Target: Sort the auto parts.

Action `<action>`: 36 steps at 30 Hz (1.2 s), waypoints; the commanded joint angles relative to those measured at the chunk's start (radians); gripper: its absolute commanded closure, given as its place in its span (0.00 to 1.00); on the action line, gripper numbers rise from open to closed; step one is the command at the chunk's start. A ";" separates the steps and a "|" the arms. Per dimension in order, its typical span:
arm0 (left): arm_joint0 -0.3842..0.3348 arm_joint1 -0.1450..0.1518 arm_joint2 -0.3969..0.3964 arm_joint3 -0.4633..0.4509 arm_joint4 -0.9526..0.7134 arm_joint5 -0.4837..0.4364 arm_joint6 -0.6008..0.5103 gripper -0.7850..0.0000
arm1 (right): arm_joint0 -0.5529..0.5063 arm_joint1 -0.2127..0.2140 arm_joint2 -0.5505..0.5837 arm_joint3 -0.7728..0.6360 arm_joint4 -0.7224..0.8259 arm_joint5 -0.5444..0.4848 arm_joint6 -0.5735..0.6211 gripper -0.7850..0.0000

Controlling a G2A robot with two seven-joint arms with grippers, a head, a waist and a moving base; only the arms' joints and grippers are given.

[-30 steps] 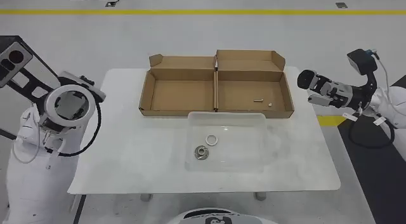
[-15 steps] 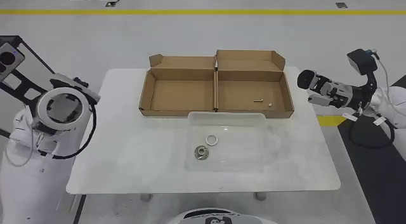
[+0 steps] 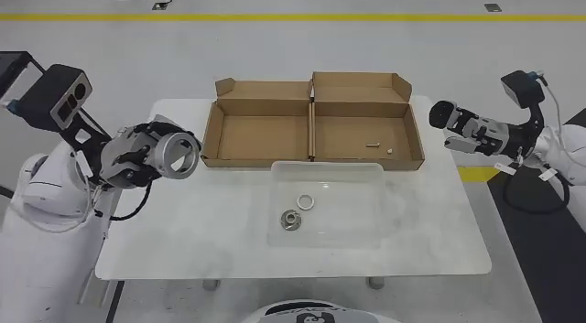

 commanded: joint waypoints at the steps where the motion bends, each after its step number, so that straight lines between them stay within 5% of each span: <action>1: -0.001 0.003 0.000 0.004 -0.013 0.000 0.000 1.00 | 0.000 0.000 0.000 0.000 0.000 0.000 0.000 0.00; 12: 0.005 -0.011 0.005 0.021 -0.250 0.000 0.022 1.00 | 0.000 0.000 0.000 0.000 0.000 0.000 0.000 0.00; 36: 0.006 -0.017 -0.002 0.026 -0.277 0.000 0.007 1.00 | 0.000 0.000 0.000 0.000 0.000 0.000 0.000 0.00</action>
